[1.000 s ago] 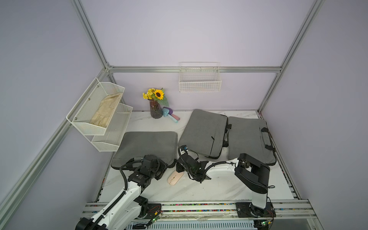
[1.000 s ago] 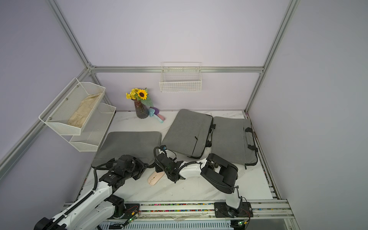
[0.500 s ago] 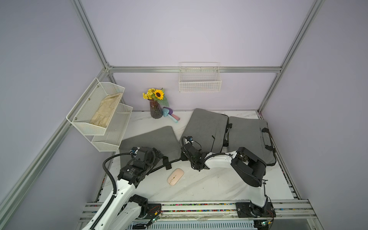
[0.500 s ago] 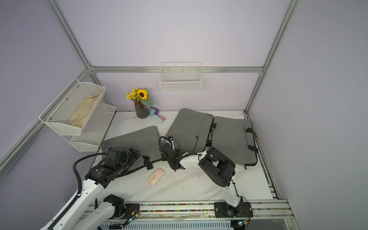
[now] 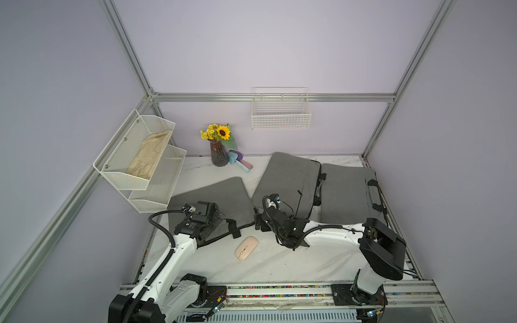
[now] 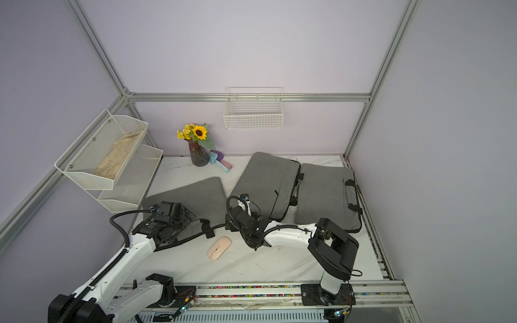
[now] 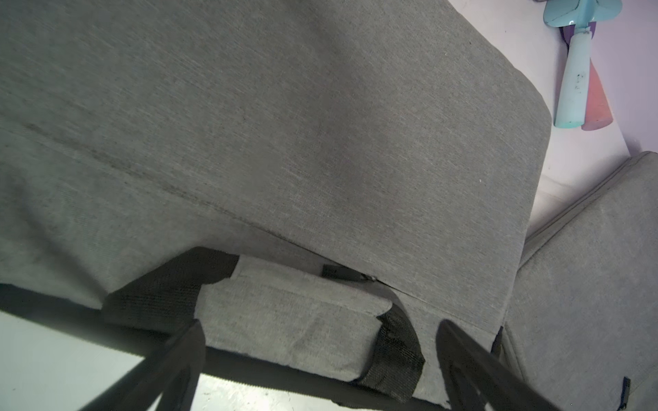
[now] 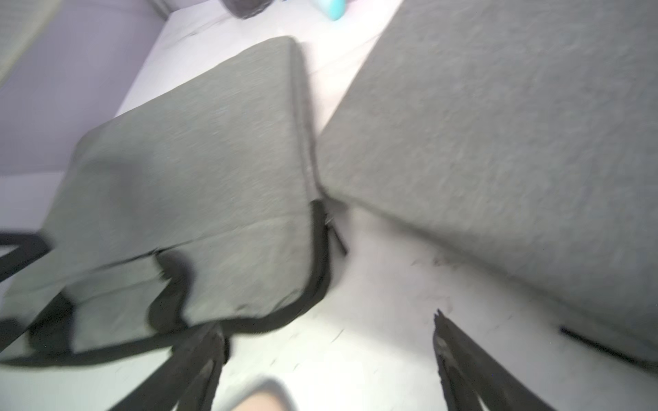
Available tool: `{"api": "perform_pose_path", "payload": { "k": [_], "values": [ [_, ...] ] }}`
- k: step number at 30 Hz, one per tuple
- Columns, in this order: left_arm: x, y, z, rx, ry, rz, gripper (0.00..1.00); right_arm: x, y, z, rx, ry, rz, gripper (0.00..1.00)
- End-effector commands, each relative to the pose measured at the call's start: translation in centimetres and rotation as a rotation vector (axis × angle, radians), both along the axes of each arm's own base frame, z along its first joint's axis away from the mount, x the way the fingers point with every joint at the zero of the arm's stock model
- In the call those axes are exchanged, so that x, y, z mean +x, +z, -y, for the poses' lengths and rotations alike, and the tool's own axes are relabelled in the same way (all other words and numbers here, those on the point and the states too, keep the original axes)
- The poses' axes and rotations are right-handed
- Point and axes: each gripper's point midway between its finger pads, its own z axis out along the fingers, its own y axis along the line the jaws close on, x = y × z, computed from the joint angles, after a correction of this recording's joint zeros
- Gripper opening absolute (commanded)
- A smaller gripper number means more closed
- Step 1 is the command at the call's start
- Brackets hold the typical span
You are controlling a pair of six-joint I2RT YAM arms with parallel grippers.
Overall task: Put the mouse into the laptop bag
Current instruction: Unzip the zipper on the zippered laptop bag, then open the zippered laptop bag at the center of the board.
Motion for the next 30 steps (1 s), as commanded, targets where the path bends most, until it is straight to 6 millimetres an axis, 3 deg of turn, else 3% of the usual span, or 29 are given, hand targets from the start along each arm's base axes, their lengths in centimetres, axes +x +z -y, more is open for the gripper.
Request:
{"api": "perform_pose_path", "payload": {
  "k": [1,4,9,13,17,25,28,30],
  "values": [
    [1.6,-0.2,0.3,-0.011,-0.040,0.037,1.00,-4.0,-1.8,-0.8,-0.033,0.026,-0.058,0.95],
    [1.6,-1.6,0.0,-0.012,-0.037,-0.052,1.00,-6.2,-2.5,-1.8,-0.024,0.056,-0.088,0.96],
    [1.3,-1.5,-1.0,0.035,-0.015,-0.131,1.00,-8.7,-4.0,-3.1,-0.022,0.085,-0.125,0.96],
    [1.0,-1.5,-0.1,-0.020,-0.036,-0.116,1.00,-9.3,-5.2,-3.1,-0.043,0.085,-0.149,0.97],
    [1.6,-2.4,-0.4,-0.021,-0.024,-0.061,1.00,-9.4,-5.0,-2.8,-0.039,0.072,-0.154,0.97],
    [3.1,-4.9,-0.9,0.008,-0.020,-0.189,0.99,-10.4,-6.4,-3.0,-0.045,0.086,-0.190,0.97],
    [3.4,-6.8,-1.1,0.035,-0.018,-0.291,0.89,-10.6,-6.3,-3.1,-0.036,0.090,-0.188,0.97],
    [3.7,-7.3,-1.8,0.079,-0.011,-0.332,0.76,-10.7,-6.4,-3.1,-0.027,0.094,-0.187,0.97]
  ]
}}
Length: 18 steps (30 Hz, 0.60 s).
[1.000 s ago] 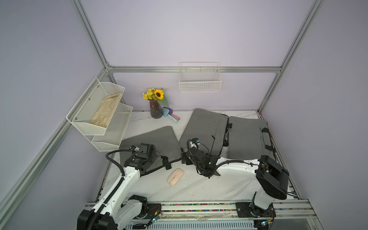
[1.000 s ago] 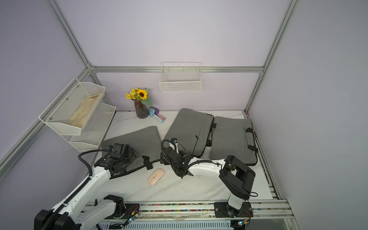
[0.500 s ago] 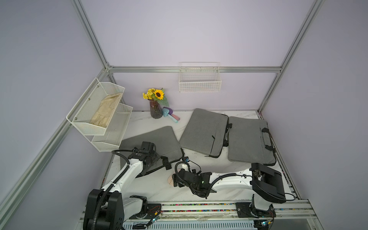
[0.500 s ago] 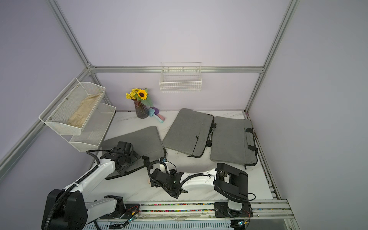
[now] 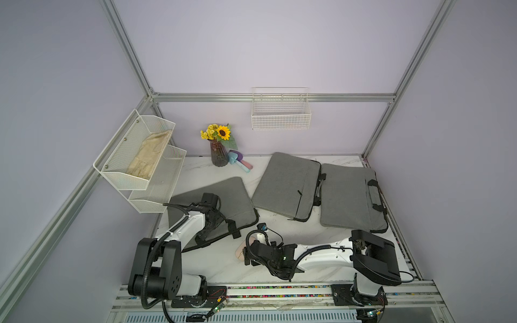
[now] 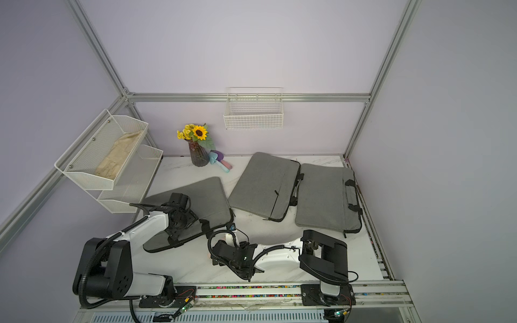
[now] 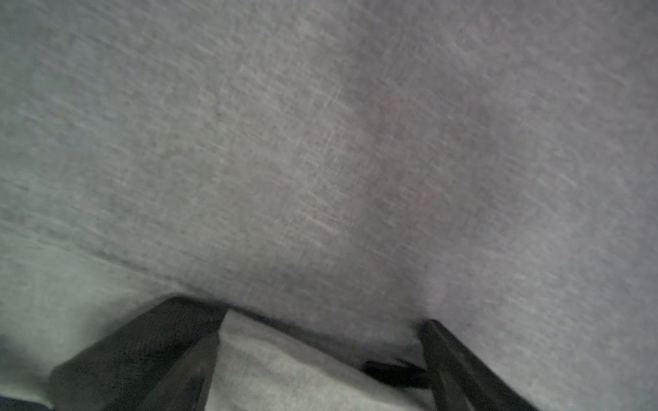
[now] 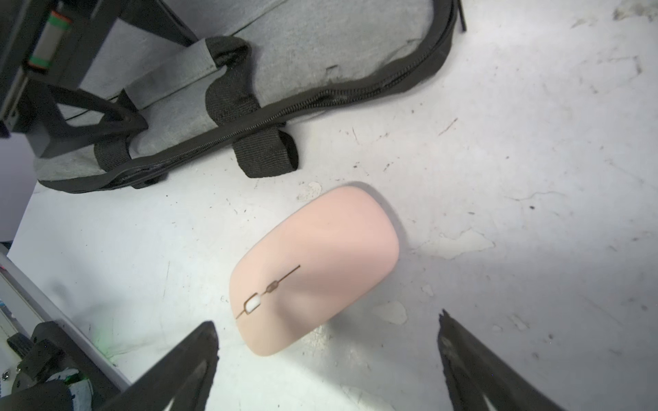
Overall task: Put the mouse into the laptop bag
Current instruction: Open the zippered laptop bag at the center of the board.
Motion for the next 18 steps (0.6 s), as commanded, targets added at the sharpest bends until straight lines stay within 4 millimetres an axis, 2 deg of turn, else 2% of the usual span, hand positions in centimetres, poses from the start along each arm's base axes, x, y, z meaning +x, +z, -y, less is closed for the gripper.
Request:
{"api": "perform_pose_path", "payload": {
  "k": [1,6,10,14,16,18],
  "values": [
    [1.4,-0.6,-0.8,0.054,-0.020,-0.044,0.70,-0.5,-0.9,0.2,0.003,-0.004,-0.016,0.97],
    [3.0,0.1,-0.9,0.084,-0.071,-0.030,0.23,-1.4,-2.1,-1.4,0.002,0.033,-0.043,0.97],
    [3.9,1.3,-0.1,0.051,-0.118,0.005,0.01,-2.0,-3.0,-2.5,-0.003,0.048,-0.057,0.97],
    [4.1,4.1,0.1,0.044,-0.144,0.103,0.00,-2.2,-3.8,-3.3,-0.014,0.043,-0.066,0.97],
    [4.1,6.7,0.1,0.052,-0.159,0.189,0.00,-2.0,-4.3,-3.5,-0.030,0.028,-0.066,0.97],
    [3.9,8.5,0.0,0.058,-0.167,0.255,0.00,-1.6,-5.0,-3.5,-0.054,0.003,-0.066,0.97]
  ]
}}
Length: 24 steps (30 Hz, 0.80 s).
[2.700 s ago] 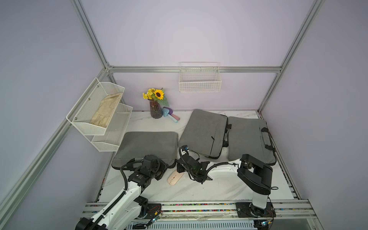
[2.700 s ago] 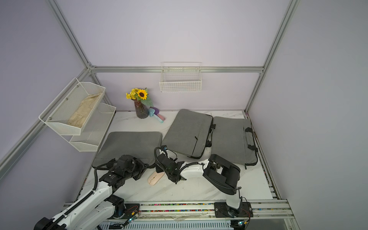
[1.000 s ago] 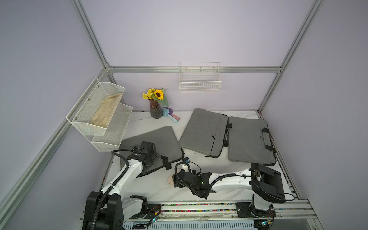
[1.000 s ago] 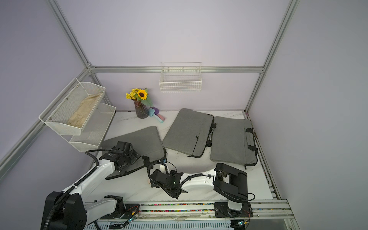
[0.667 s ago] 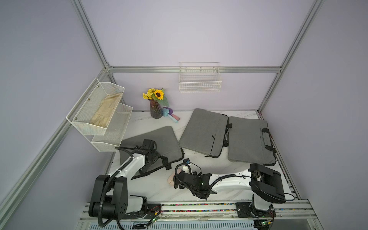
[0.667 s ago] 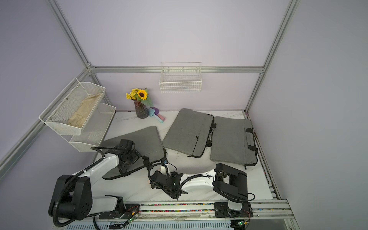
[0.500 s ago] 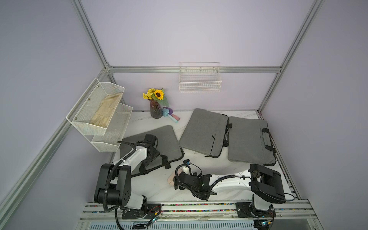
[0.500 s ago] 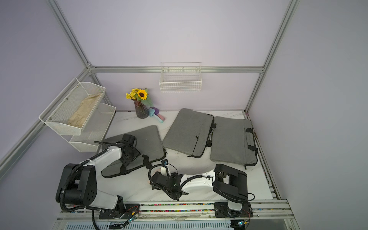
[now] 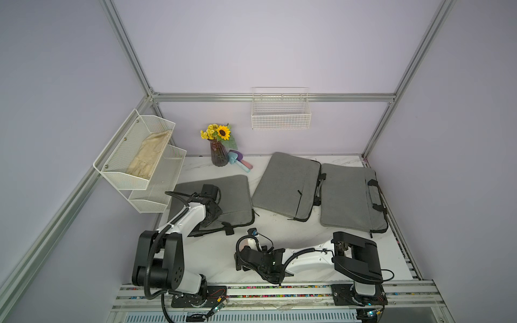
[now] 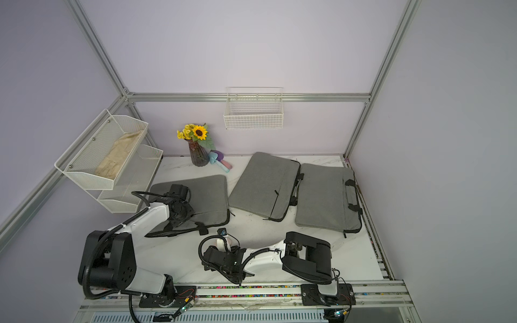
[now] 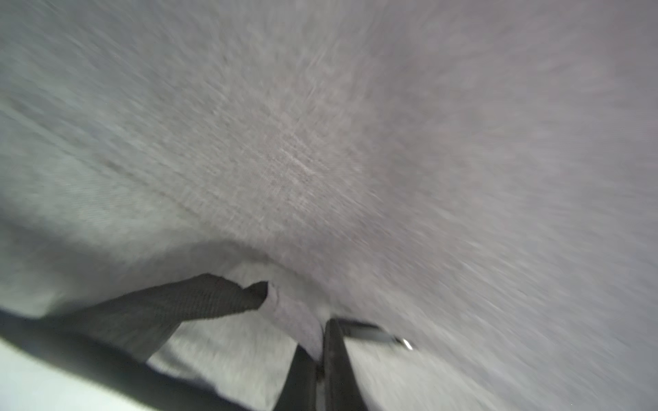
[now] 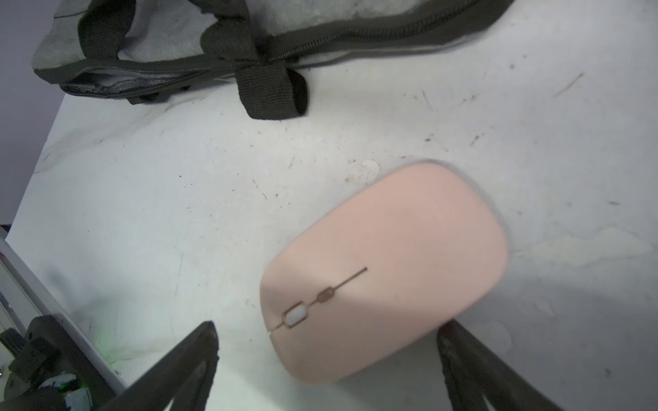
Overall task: Put the mouse into the laptop bag
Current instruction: Open the zippered laptop bag at the center of the board.
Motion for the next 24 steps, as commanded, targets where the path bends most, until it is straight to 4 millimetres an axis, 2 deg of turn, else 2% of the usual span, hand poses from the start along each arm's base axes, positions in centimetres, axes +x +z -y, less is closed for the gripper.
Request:
{"api": "perform_pose_path", "payload": {
  "k": [1,7,11,14,17,24],
  "values": [
    [1.0,5.2,0.3,-0.006,-0.053,0.198,0.00,-0.3,-3.2,0.9,-0.091,-0.045,-0.049,0.97],
    [0.9,7.9,1.8,-0.073,-0.127,0.408,0.00,1.3,-4.7,0.6,-0.183,-0.097,-0.006,0.97],
    [0.3,9.1,1.5,-0.064,-0.124,0.453,0.00,2.9,-6.4,1.9,-0.256,-0.156,-0.003,0.97],
    [0.1,9.0,1.2,-0.053,-0.111,0.466,0.00,3.7,-7.3,2.7,-0.283,-0.172,-0.010,0.97],
    [0.2,8.9,1.2,-0.057,-0.107,0.460,0.00,4.0,-7.4,3.1,-0.306,-0.178,0.012,0.96],
    [0.6,8.0,1.3,-0.060,-0.107,0.421,0.00,4.5,-8.1,2.5,-0.354,-0.116,0.035,0.86]
  ]
}}
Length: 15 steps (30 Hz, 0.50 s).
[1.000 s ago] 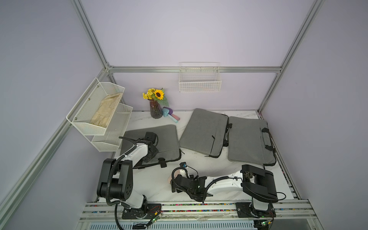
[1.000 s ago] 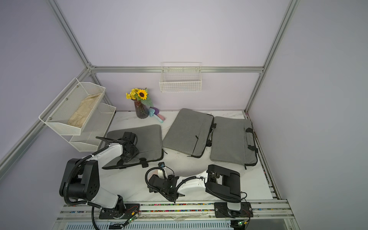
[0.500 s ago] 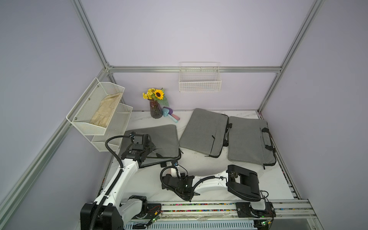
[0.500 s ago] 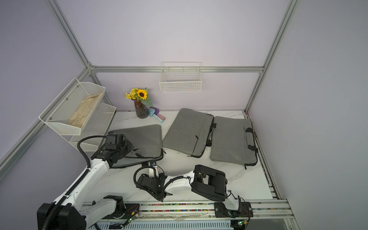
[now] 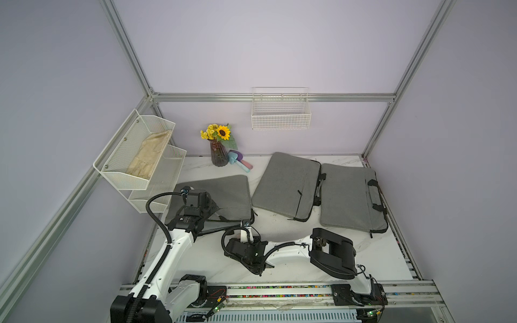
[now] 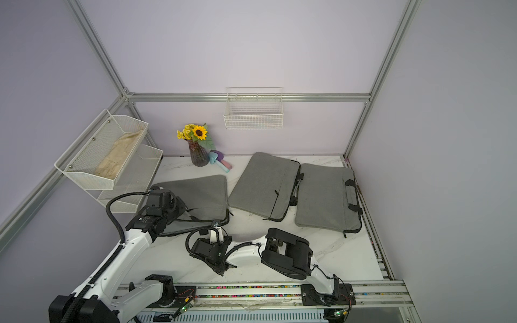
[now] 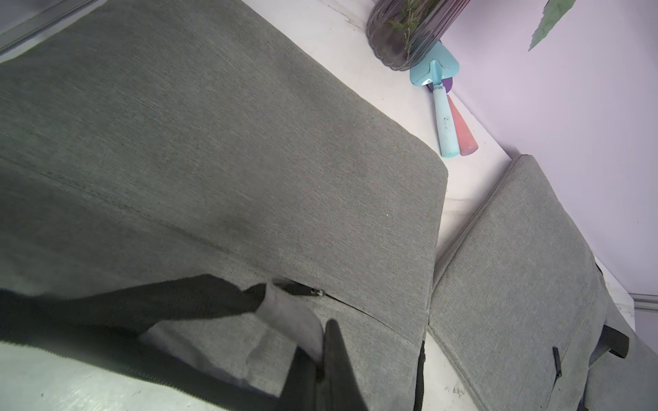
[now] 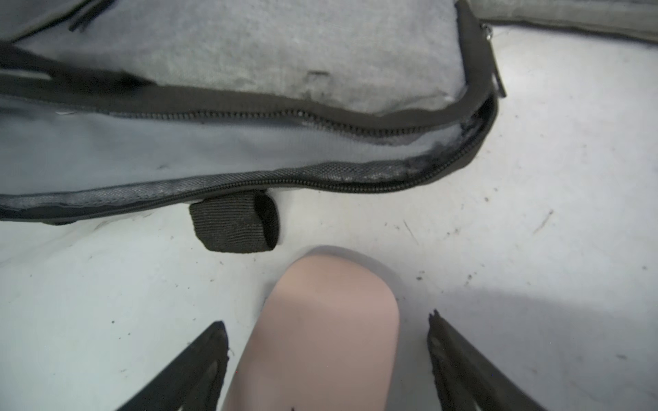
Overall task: Put the mouse into the laptop bag
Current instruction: Open the zippered laptop bag at the center of the board, then pick up the mouse from the center of the board.
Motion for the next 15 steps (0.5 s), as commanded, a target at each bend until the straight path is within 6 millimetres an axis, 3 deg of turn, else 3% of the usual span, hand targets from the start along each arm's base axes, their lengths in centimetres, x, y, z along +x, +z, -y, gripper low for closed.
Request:
{"api": "perform_pose_path", "payload": {
  "k": [1,10,15],
  "values": [
    [0.7,-0.1,0.3,-0.002,-0.024,0.028,0.00,-1.9,-7.1,3.4,-0.221,0.044,-0.141,0.86],
    [0.8,-0.4,0.1,0.000,-0.014,0.018,0.00,-3.3,-7.8,-0.6,-0.147,0.206,-0.186,0.85],
    [0.8,-0.5,0.2,-0.003,-0.017,0.016,0.00,-4.3,-7.6,-0.6,-0.184,0.228,-0.165,0.83]
  ]
}}
